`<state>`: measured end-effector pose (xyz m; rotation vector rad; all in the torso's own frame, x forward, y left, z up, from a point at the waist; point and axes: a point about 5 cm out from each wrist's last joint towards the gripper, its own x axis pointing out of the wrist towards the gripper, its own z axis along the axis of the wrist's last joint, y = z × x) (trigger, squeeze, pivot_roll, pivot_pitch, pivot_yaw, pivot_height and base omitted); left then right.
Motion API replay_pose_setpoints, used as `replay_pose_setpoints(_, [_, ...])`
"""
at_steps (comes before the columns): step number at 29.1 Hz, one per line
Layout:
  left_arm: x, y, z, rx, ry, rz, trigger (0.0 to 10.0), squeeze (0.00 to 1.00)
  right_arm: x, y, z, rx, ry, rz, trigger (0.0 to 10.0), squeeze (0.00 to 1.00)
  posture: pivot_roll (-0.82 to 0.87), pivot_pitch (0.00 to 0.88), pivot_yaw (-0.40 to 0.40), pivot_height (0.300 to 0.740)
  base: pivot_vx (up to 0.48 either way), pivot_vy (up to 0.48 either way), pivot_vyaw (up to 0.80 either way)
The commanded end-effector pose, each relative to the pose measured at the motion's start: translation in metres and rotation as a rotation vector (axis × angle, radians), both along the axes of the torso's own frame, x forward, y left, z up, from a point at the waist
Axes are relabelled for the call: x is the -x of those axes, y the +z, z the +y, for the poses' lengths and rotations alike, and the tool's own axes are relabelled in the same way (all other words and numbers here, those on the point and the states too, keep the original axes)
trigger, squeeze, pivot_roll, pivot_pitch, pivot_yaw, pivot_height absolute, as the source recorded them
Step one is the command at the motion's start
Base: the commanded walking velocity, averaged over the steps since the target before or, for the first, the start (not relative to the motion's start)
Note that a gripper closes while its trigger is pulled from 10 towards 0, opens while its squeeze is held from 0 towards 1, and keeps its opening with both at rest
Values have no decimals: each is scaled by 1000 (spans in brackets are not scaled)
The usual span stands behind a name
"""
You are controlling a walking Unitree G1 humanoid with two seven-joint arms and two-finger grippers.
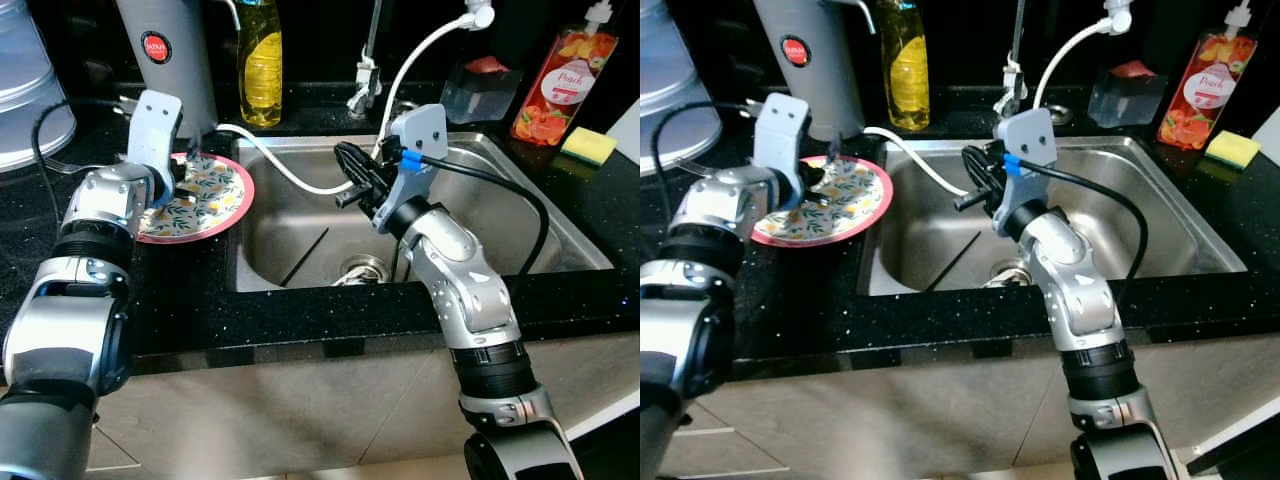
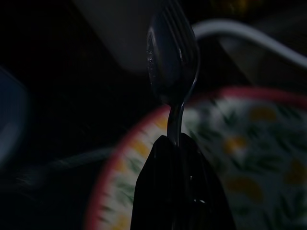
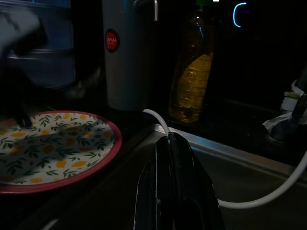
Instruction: Kitchen organization
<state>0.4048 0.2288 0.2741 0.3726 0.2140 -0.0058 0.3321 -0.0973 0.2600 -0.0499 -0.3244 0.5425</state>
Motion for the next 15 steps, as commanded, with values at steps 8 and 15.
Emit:
replay_pose_setpoints(8, [19, 1, -34, -1, -351, 65, 10000, 0, 5, 5, 6, 5, 64, -12, 10000, 0, 165, 26, -13, 740, 0, 0, 0])
replay_pose_setpoints(15, [26, -5, -38, 14, -393, 81, 10000, 0, 38, -4, 27, 111, 390, -12, 10000, 0, 163, 25, -12, 740, 0, 0, 0])
